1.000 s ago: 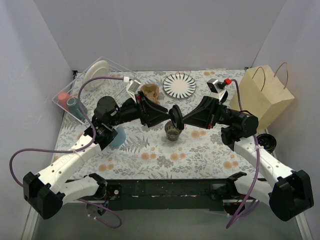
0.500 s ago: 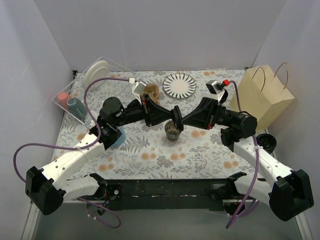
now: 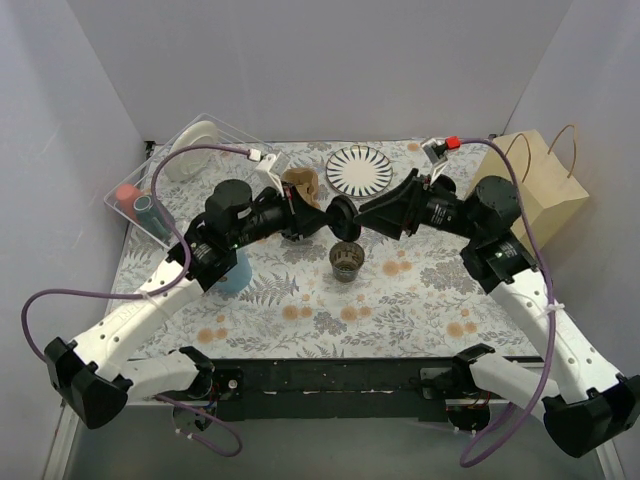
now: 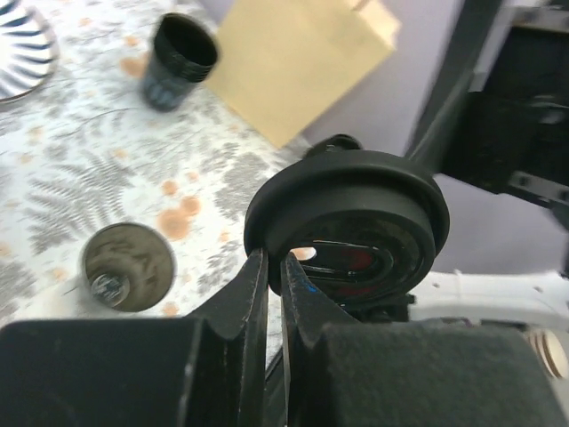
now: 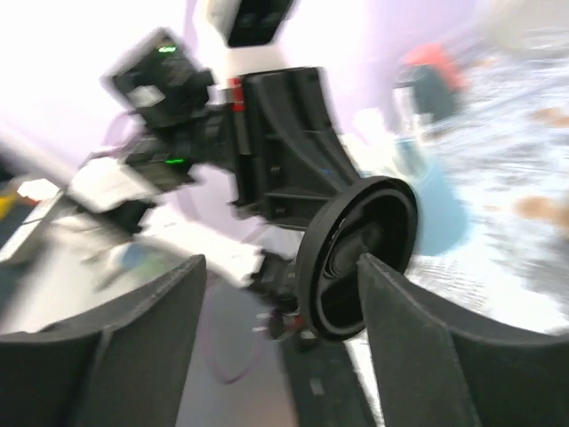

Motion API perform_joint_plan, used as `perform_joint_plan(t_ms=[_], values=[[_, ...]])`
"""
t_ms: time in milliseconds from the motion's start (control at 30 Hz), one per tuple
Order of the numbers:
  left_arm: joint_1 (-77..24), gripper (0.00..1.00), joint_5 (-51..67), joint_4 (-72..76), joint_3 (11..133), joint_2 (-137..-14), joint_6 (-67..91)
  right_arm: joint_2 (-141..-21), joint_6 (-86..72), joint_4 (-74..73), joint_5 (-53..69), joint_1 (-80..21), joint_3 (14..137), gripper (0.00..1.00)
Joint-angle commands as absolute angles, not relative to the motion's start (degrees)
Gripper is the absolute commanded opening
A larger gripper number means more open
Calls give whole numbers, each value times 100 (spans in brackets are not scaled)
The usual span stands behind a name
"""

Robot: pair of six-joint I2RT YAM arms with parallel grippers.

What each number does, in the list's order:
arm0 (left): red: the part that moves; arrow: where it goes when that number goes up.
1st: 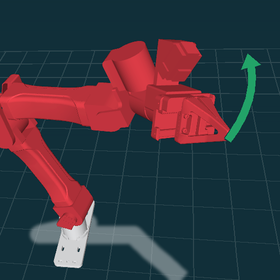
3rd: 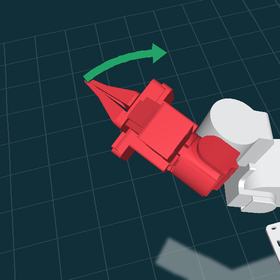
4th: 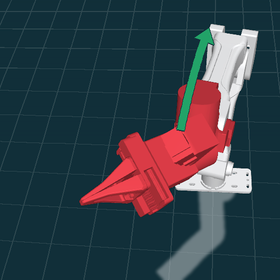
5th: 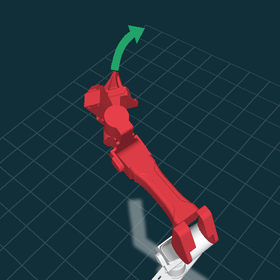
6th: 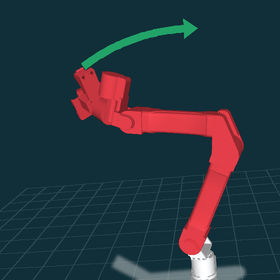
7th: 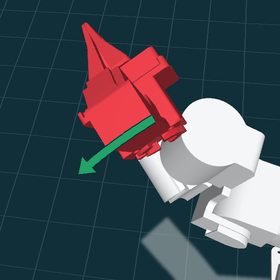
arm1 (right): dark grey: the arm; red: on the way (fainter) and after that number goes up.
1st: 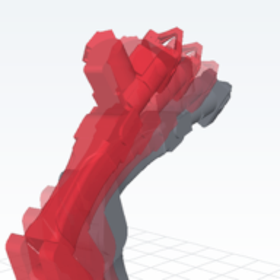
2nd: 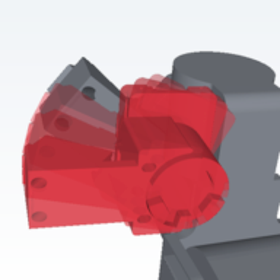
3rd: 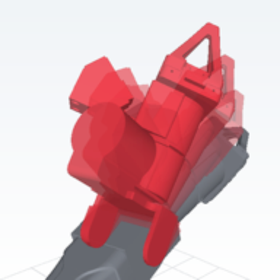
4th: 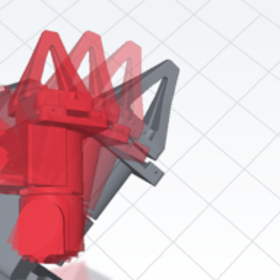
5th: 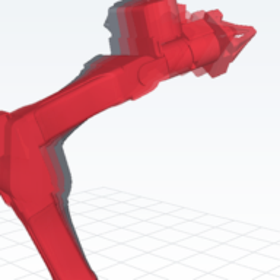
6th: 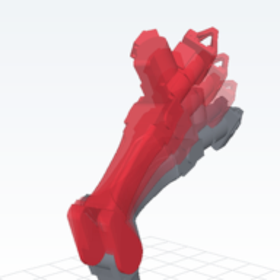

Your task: Pack the takeout coffee

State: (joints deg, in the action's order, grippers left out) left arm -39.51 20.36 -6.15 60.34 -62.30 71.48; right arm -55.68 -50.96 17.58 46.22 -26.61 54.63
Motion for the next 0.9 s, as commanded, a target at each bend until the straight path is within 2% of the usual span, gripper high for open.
perform_joint_plan(t_ms=[0,67,200,433,600,867], values=[[-3955,0,792,-3000,7124,-7001,6925,-5712,-2604,-2027,2772,-2637,6521,79],[-3964,0,598,-3522,7504,-7389,6978,-5757,-2488,-2591,2085,-2637,6574,82],[-3990,0,422,-4427,8129,-8137,7040,-5766,-2294,-2926,1565,-2637,6425,93],[-4192,0,132,-4860,8814,-8867,7242,-5669,-1802,-3067,958,-2637,6153,93],[-4438,0,-95,-5220,9175,-9526,7374,-5704,-1608,-2989,1090,-2637,5924,89],[-4641,0,-545,-5712,9720,-10107,7497,-5607,-1477,-2883,1187,-2637,5511,88]])
